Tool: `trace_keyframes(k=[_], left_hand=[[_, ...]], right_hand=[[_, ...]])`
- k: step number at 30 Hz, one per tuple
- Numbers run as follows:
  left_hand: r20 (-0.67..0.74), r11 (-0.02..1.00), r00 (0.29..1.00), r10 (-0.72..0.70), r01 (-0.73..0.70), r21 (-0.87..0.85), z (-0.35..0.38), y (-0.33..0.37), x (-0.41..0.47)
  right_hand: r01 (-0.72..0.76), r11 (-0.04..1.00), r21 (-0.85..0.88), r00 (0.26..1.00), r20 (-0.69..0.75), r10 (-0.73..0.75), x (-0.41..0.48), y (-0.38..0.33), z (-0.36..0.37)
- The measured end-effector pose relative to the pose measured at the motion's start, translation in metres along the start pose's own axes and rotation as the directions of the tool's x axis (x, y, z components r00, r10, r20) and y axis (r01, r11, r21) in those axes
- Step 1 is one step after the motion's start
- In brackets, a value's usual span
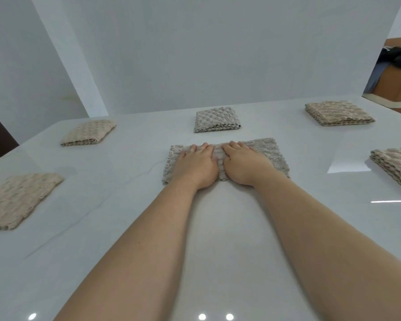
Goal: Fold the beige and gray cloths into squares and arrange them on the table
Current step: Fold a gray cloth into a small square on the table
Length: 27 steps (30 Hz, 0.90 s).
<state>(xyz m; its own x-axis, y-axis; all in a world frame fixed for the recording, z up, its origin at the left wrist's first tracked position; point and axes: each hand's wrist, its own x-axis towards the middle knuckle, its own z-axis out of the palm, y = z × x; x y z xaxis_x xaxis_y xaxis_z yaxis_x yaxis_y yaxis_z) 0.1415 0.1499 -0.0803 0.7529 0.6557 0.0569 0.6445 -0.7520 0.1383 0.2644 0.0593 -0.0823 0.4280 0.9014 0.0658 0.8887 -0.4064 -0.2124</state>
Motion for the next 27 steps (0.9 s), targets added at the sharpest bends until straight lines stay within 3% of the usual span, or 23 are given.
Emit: trace_keyframes(k=[12, 18, 20, 23, 27], left_hand=[[0.06, 0.948, 0.946, -0.319, 0.319, 0.007, -0.01, -0.045, -0.008], [0.011, 0.927, 0.927, -0.375, 0.375, 0.028, -0.012, -0.043, -0.012], [-0.082, 0.938, 0.937, -0.34, 0.344, 0.046, -0.016, -0.039, -0.012], [-0.182, 0.988, 0.975, -0.127, 0.141, 0.065, -0.018, -0.02, -0.012], [-0.095, 0.993, 0.989, 0.116, -0.114, 0.032, -0.011, 0.004, -0.012]], right_hand=[[-0.367, 0.929, 0.057, 0.93, 0.037, 0.365, -0.009, 0.048, -0.015], [-0.468, 0.881, 0.071, 0.881, -0.035, 0.471, -0.016, 0.052, -0.016], [-0.52, 0.852, 0.06, 0.842, -0.133, 0.523, -0.023, 0.047, -0.023], [-0.585, 0.811, -0.014, 0.793, -0.218, 0.569, -0.031, 0.042, -0.035], [-0.63, 0.776, 0.019, 0.76, -0.19, 0.622, -0.032, 0.04, -0.032]])
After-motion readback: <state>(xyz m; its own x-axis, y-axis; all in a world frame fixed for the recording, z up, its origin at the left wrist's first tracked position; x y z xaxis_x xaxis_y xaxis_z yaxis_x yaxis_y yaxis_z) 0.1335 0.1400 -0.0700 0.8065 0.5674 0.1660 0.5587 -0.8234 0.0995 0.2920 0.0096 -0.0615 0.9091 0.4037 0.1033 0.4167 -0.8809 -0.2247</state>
